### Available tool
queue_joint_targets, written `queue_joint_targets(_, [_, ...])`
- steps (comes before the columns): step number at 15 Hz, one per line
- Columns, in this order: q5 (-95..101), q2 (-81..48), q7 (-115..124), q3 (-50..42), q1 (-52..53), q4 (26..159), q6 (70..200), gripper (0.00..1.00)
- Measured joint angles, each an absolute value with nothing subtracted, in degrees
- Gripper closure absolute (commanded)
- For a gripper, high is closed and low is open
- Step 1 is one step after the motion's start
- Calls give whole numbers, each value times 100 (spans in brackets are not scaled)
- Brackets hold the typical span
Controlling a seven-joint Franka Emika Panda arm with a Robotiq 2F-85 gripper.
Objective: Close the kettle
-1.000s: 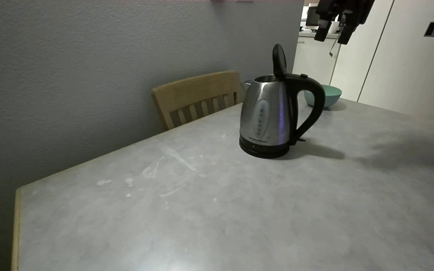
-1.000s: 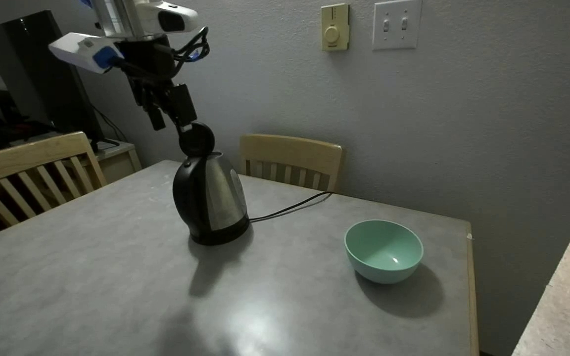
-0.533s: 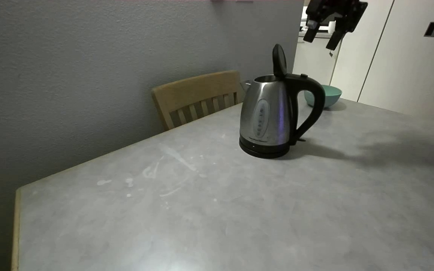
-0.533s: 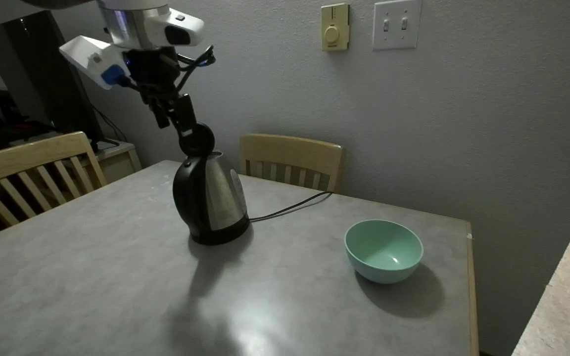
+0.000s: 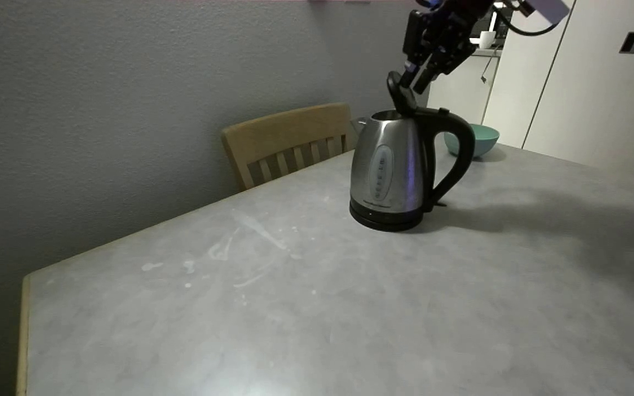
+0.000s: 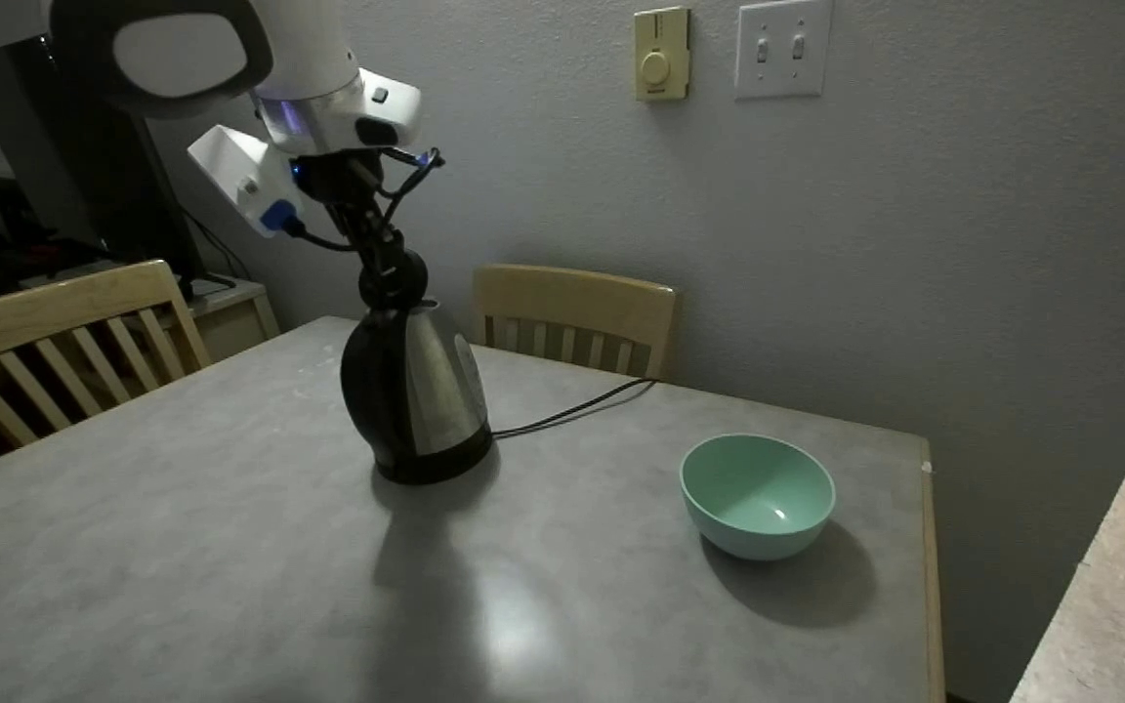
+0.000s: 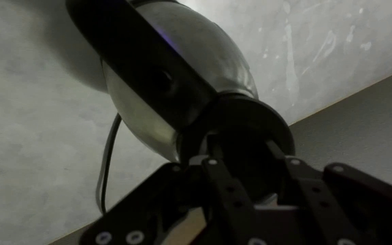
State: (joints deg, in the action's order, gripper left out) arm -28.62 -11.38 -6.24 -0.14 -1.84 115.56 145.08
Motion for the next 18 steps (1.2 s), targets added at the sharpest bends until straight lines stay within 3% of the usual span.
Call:
queue_joint_targets(7, [-3200, -1614, -719, 345, -224, 11232, 15206, 100])
queue_joint_targets(18, [-2446, -1961, 1, 246, -359, 10978, 14979, 100])
